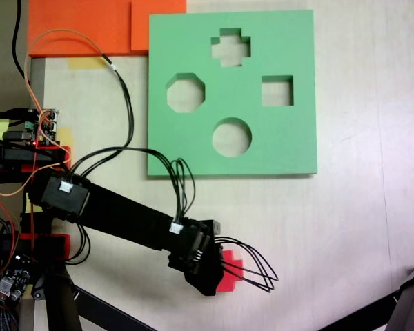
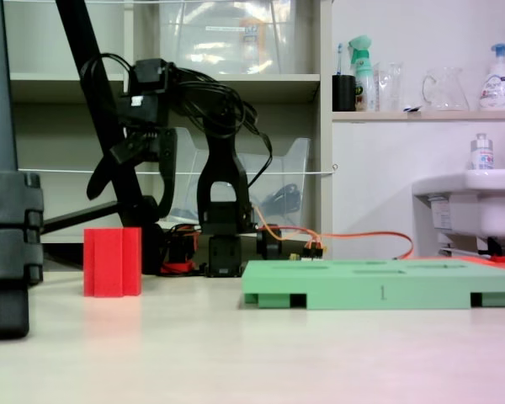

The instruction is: Put the cross columnar block into the corresponding hole

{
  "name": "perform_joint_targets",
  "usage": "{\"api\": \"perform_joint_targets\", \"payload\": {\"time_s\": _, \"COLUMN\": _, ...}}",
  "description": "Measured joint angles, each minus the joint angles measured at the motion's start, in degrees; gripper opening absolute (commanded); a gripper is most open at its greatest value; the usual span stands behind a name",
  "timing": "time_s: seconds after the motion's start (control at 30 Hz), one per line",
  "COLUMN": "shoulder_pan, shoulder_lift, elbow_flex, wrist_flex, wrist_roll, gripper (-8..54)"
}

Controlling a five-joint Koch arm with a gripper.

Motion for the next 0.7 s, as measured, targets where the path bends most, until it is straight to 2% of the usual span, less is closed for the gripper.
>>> {"api": "perform_joint_targets", "payload": {"time_s": 0.7, "shoulder_pan": 0.0, "shoulder_lift": -11.43, "elbow_flex": -0.09, "wrist_flex": -8.0, "wrist_roll": -0.44, "gripper": 52.1}}
